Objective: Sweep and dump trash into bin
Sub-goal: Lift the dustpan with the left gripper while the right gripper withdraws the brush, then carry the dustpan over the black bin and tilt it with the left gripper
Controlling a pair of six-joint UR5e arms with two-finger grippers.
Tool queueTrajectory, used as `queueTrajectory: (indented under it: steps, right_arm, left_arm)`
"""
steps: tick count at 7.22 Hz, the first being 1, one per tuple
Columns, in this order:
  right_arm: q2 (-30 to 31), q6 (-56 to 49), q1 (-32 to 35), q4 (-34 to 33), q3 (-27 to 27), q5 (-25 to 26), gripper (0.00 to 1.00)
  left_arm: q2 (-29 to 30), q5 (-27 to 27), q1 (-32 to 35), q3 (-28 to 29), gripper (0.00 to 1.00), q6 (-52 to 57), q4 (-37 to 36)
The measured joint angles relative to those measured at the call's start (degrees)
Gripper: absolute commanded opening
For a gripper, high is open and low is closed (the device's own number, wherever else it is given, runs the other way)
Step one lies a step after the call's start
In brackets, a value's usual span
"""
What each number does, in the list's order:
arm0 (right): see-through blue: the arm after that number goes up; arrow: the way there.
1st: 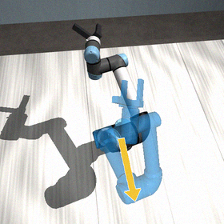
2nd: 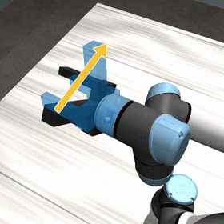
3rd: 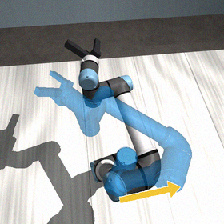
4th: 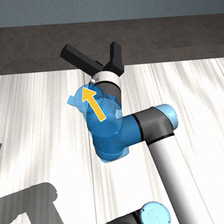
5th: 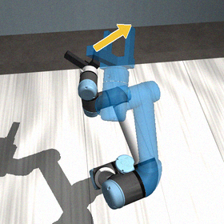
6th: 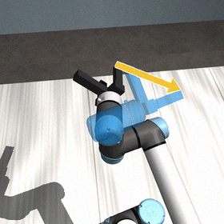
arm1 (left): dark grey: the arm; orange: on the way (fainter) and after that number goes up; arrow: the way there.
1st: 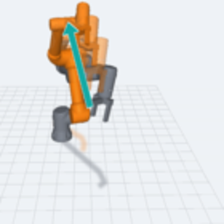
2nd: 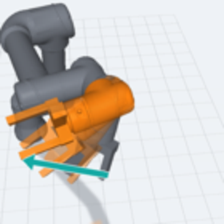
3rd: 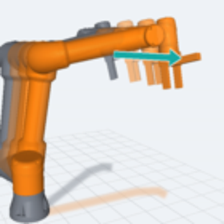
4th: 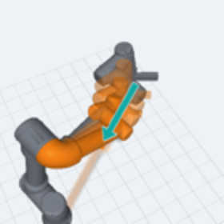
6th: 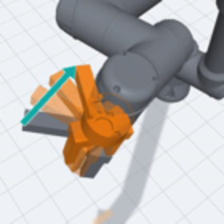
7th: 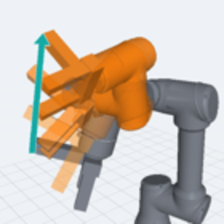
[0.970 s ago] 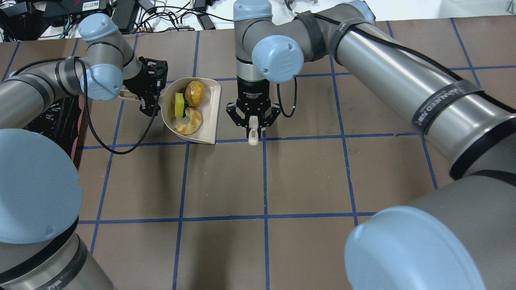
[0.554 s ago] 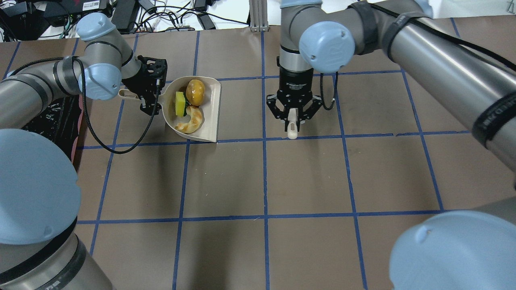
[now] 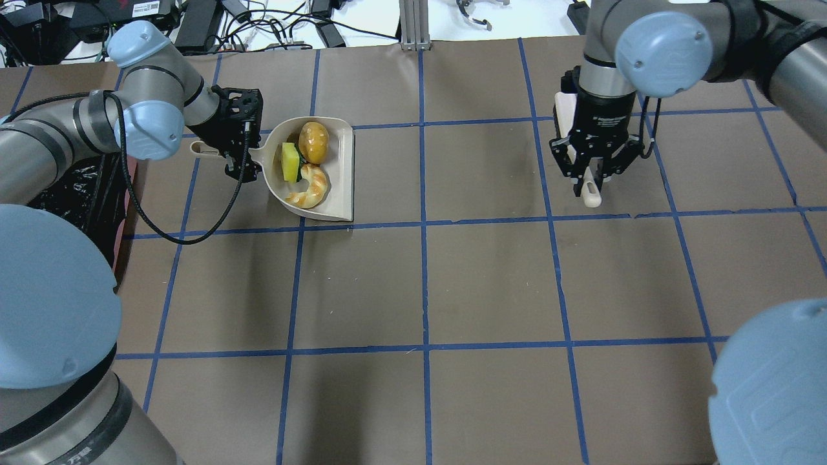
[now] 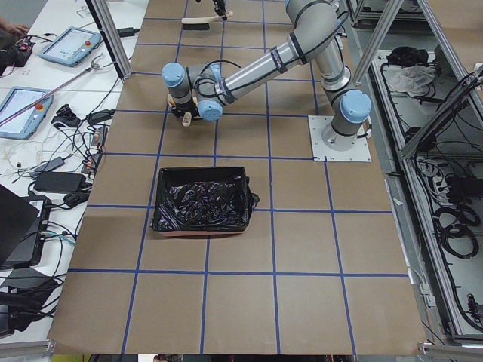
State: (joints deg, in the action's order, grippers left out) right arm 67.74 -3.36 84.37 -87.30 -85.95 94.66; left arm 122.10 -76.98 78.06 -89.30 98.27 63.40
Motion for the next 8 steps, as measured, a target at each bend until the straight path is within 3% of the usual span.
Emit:
queueTrajectory:
  steps: [4,8]
  right_arm:
    - [-0.91,-14.41,-9.72,-7.5,-3.07,5.13,0.0]
    - [-3.79,-17.52,-13.92,-10.75,-3.94,6.46,0.0]
  left_arm:
    - [-1.08,4.44,-4.32,0.14,0.0,0.26,2.36]
    - [-6.03,10.25,-8.32,2.02,0.0,1.21,9.62]
